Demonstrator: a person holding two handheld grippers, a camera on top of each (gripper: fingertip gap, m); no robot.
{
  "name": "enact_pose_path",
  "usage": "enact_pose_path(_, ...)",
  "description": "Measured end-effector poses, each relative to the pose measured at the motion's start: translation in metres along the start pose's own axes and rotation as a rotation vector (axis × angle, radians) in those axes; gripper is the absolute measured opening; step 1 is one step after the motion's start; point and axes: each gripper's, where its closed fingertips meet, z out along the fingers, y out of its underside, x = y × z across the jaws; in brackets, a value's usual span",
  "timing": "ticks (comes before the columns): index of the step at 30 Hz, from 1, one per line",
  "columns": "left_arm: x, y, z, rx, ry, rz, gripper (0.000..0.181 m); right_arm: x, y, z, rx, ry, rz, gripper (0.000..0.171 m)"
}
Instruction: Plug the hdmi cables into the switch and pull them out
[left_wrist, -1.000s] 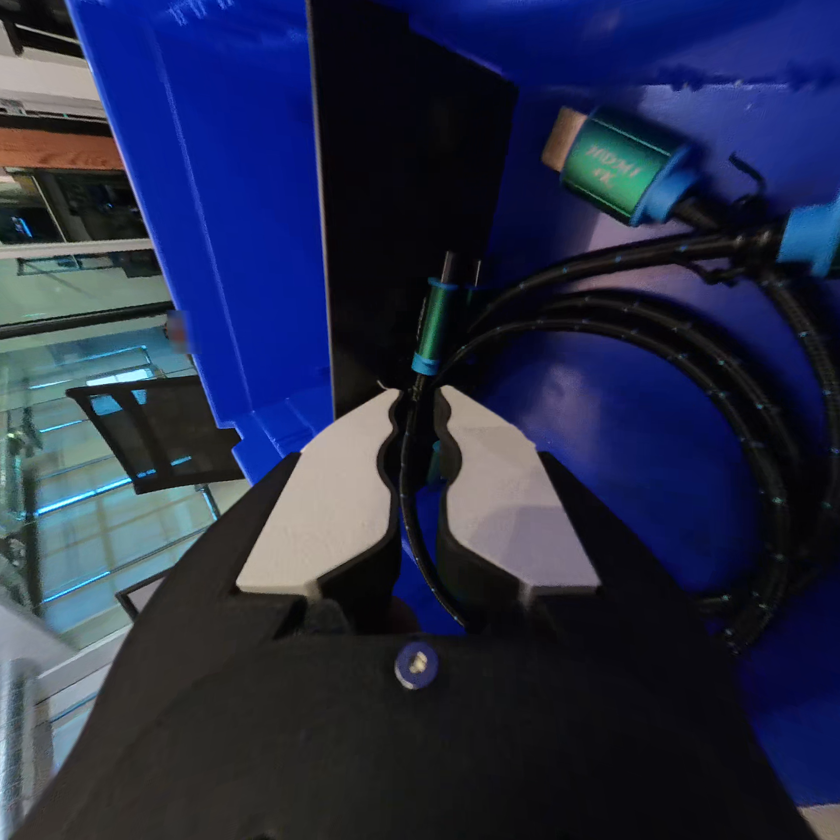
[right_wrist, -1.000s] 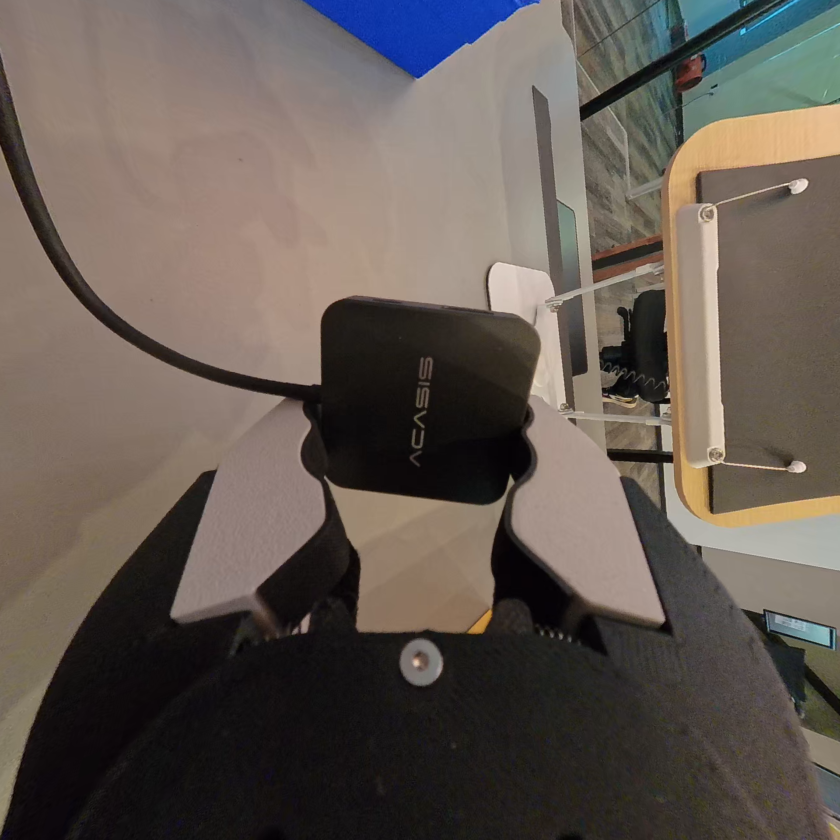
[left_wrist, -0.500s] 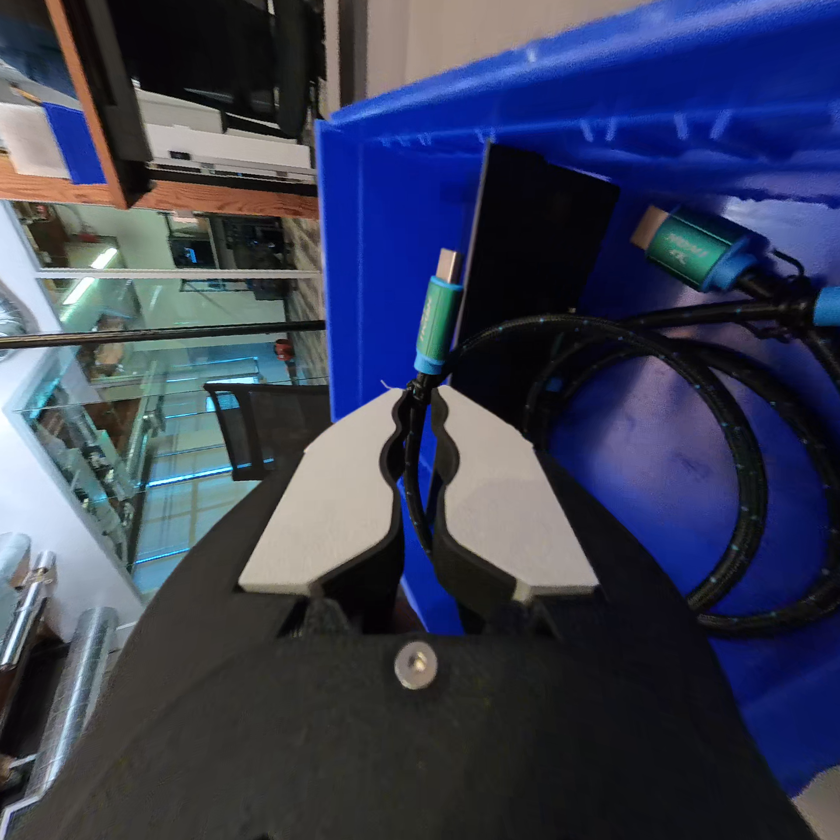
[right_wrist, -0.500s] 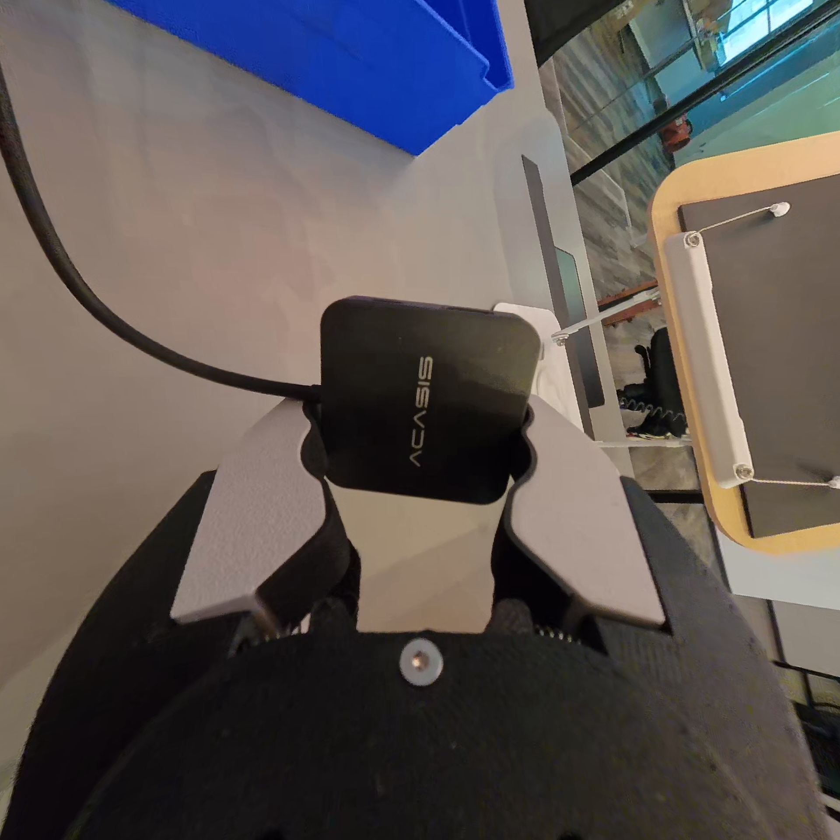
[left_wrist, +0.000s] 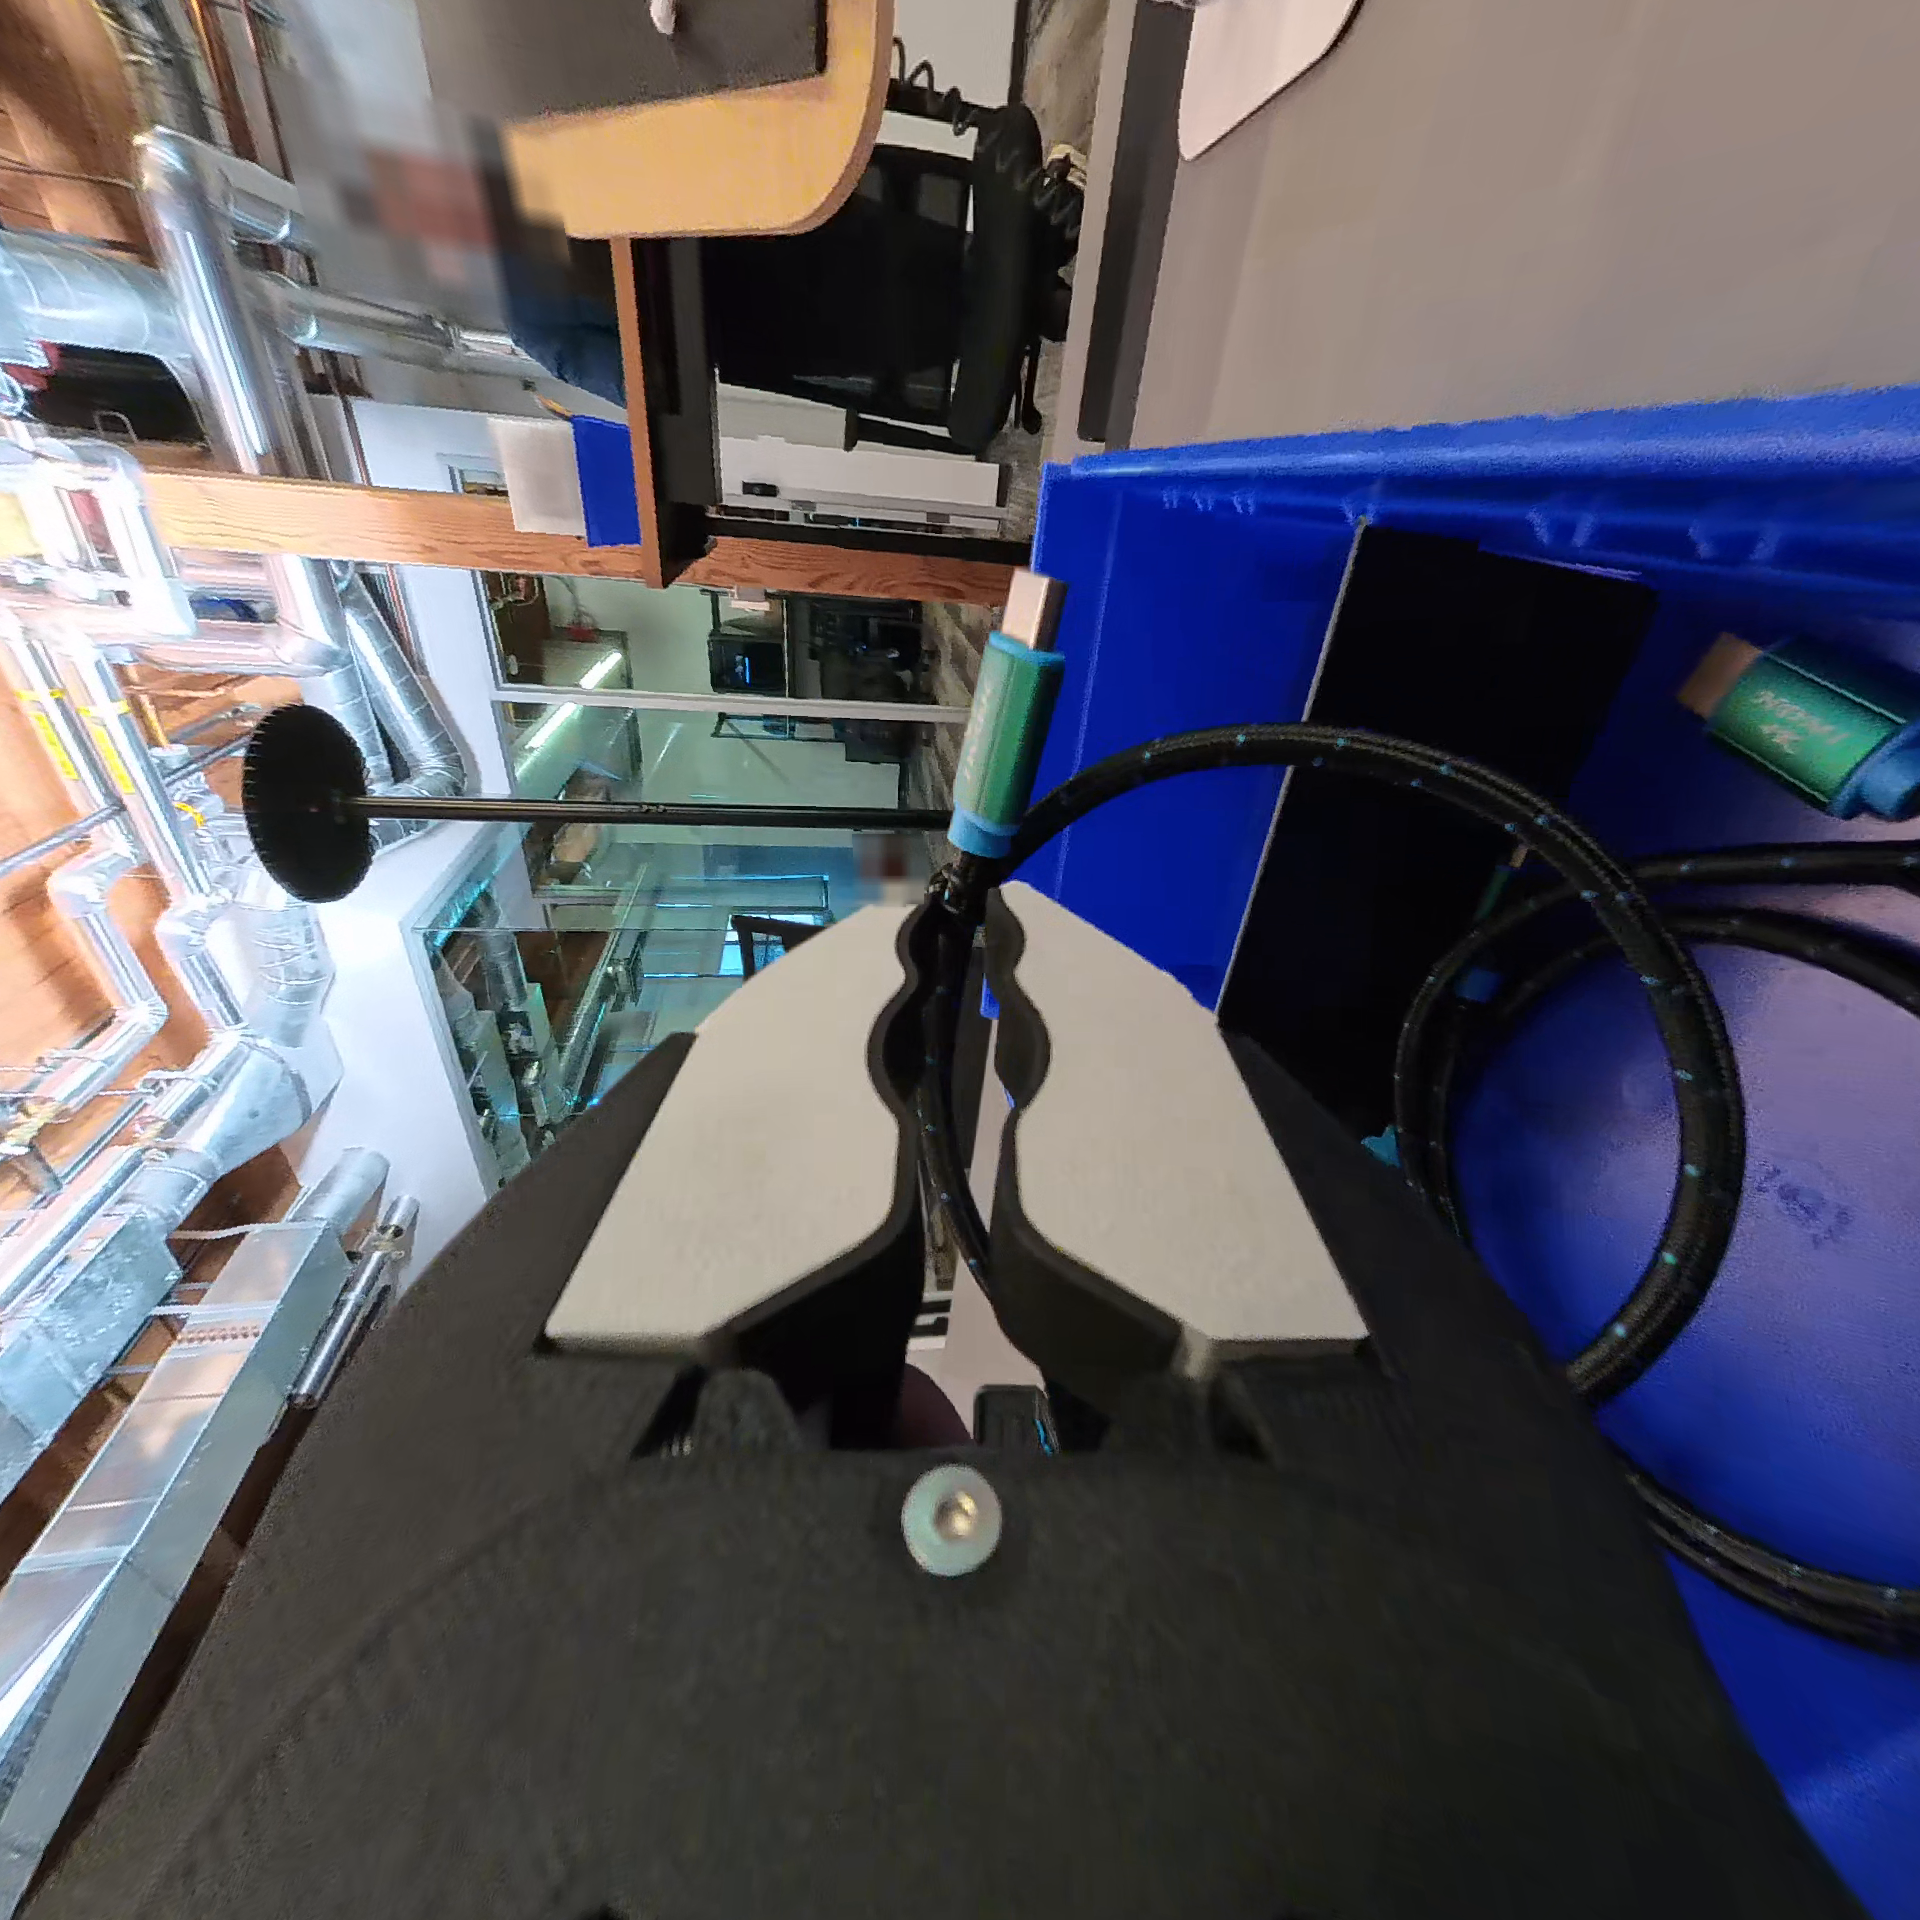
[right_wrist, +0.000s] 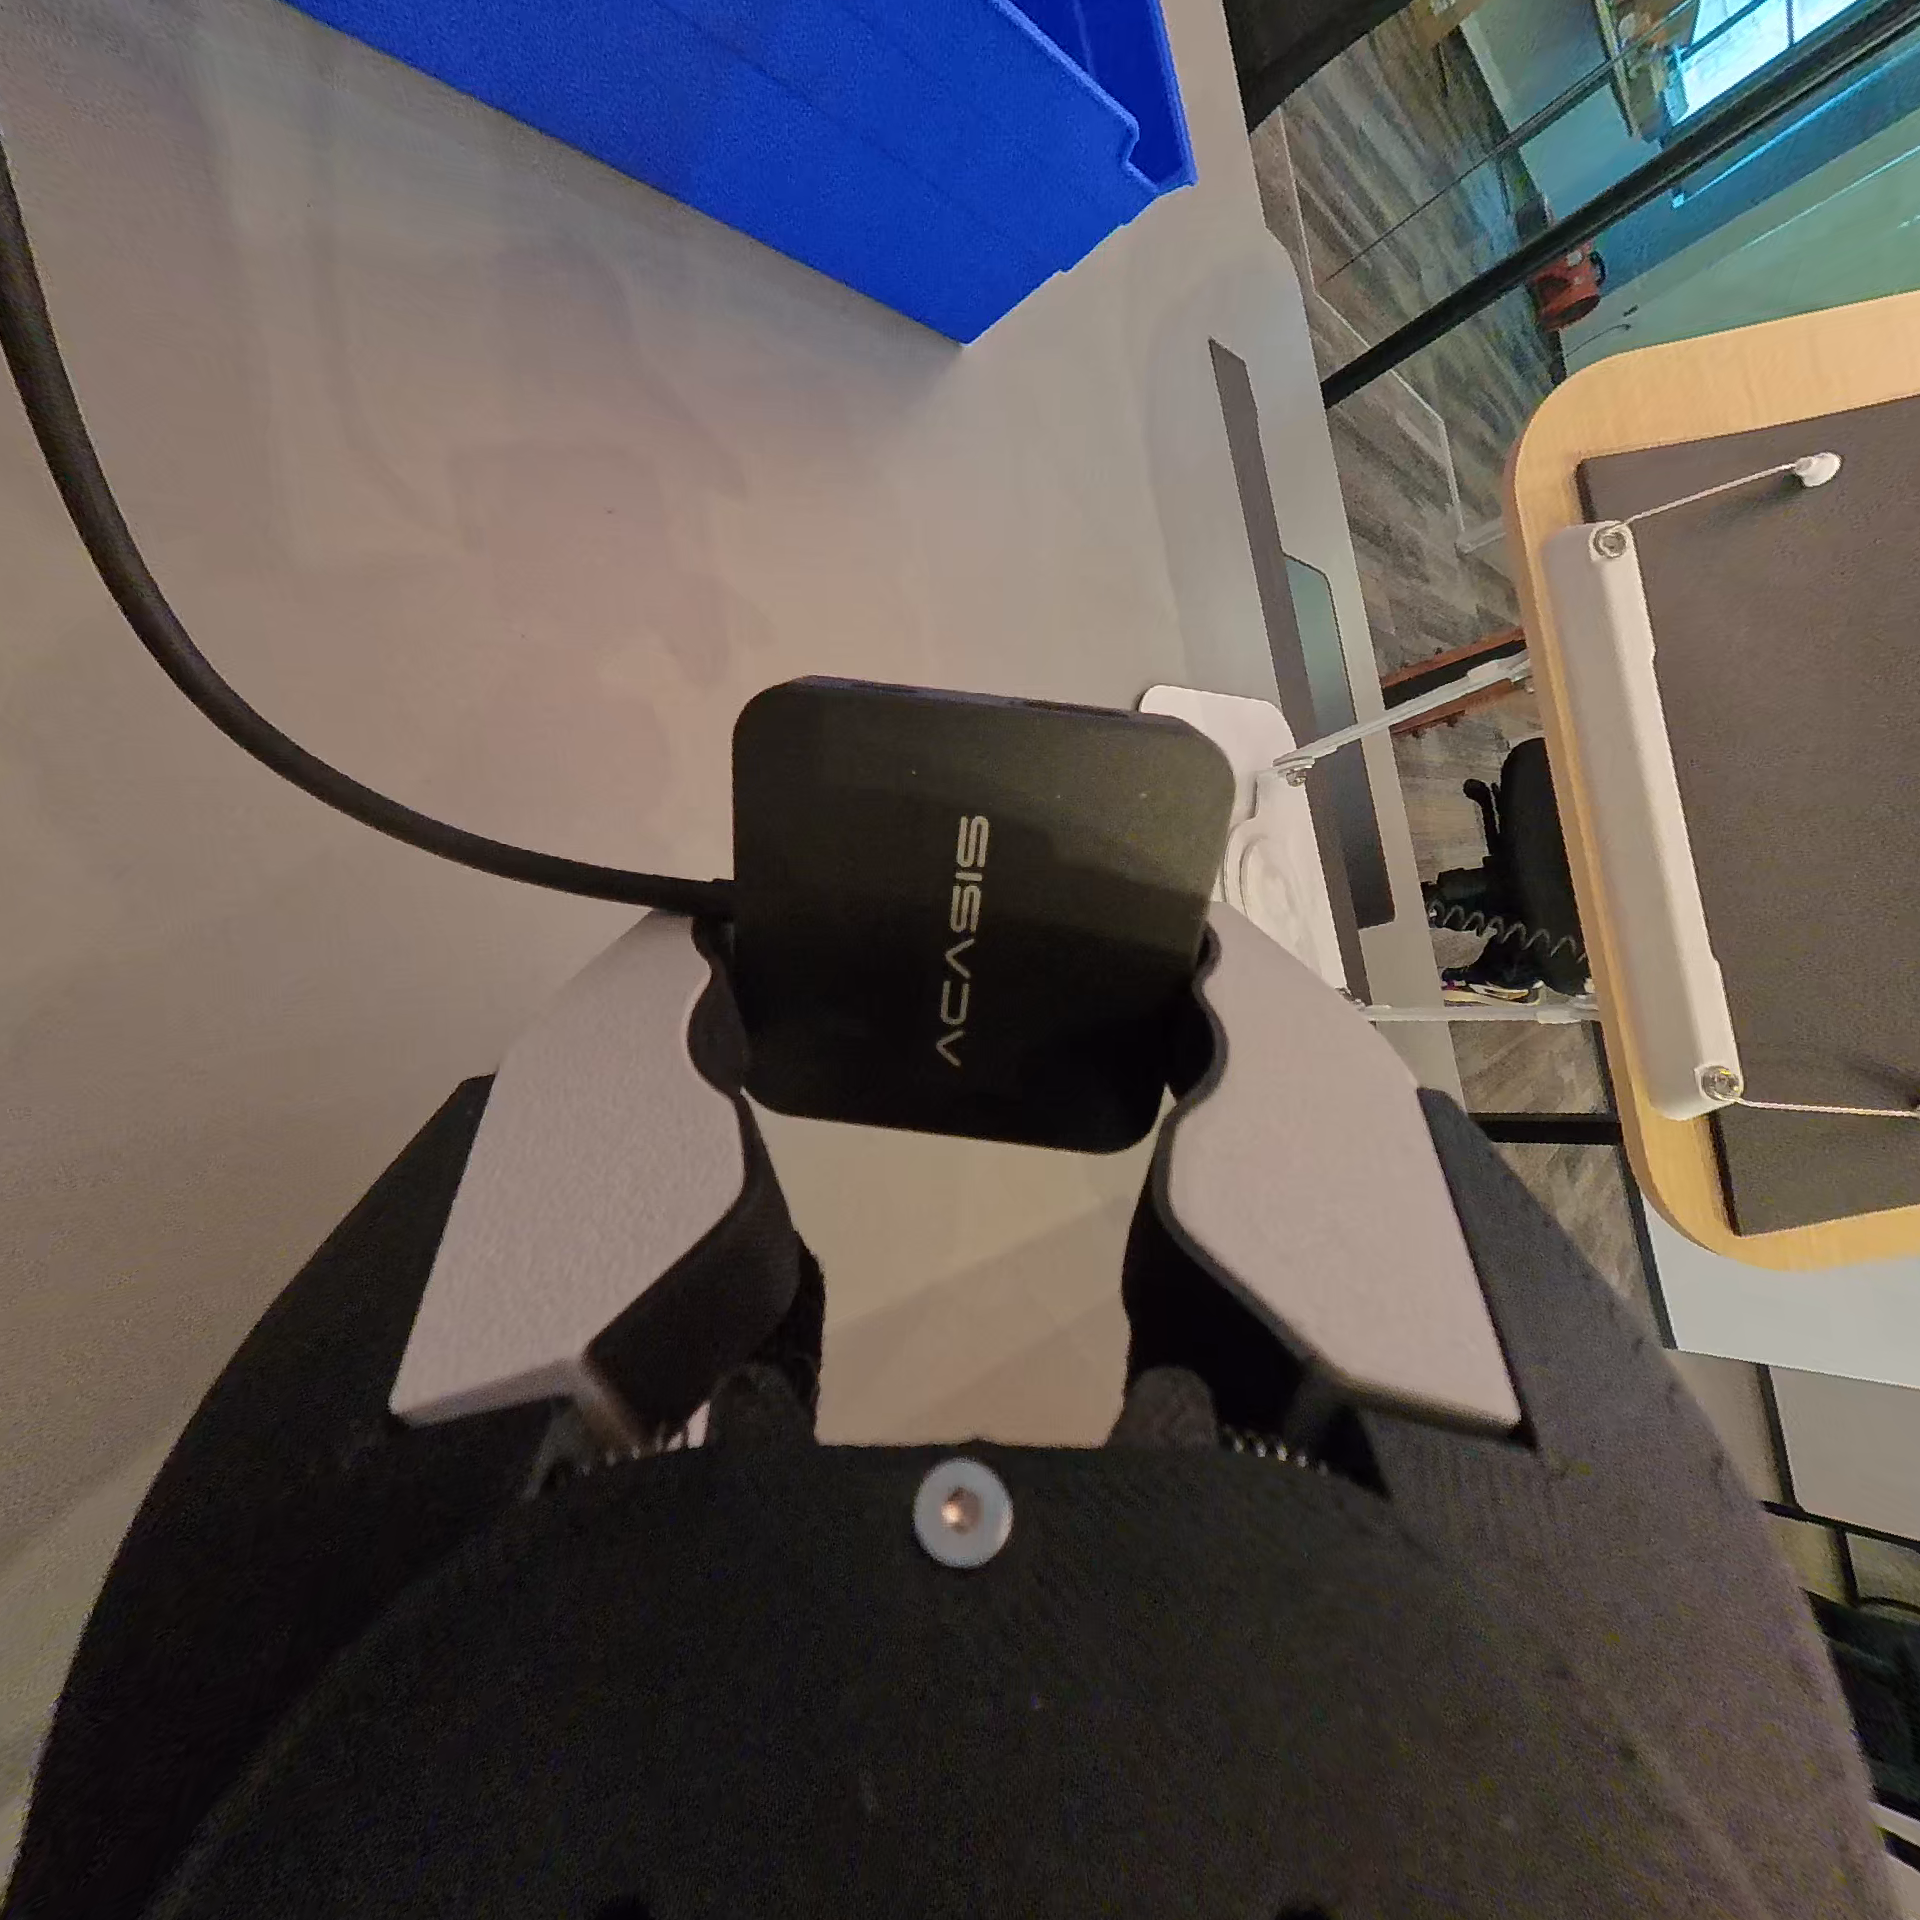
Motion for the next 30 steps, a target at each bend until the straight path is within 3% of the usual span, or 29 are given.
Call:
enact_pose_path(11, -0.030, -0.034, -0.006, 0.065, -0.120, 0.021, 0.008, 0.002, 0.001, -0.003, -0.003, -0.008, 0.015, 0.079)
enact_pose_path(15, -0.061, -0.064, -0.012, 0.117, -0.177, -0.007, 0.008, 0.005, 0.001, -0.008, 0.002, -0.009, 0.042, 0.079)
enact_pose_path(20, -0.076, -0.116, -0.016, 0.214, -0.076, -0.114, 0.008, 0.009, 0.001, -0.017, 0.005, -0.009, 0.076, 0.079)
enact_pose_path(23, -0.062, -0.145, -0.012, 0.225, 0.050, -0.171, 0.008, 0.007, 0.009, -0.023, -0.014, -0.029, 0.091, 0.079)
enact_pose_path(25, -0.033, -0.159, -0.007, 0.198, 0.191, -0.158, 0.008, 0.003, 0.015, -0.027, -0.023, -0.060, 0.101, 0.079)
enact_pose_path(30, 0.036, -0.185, 0.002, 0.143, 0.343, -0.076, 0.008, -0.013, 0.034, -0.035, -0.070, -0.170, 0.117, 0.079)
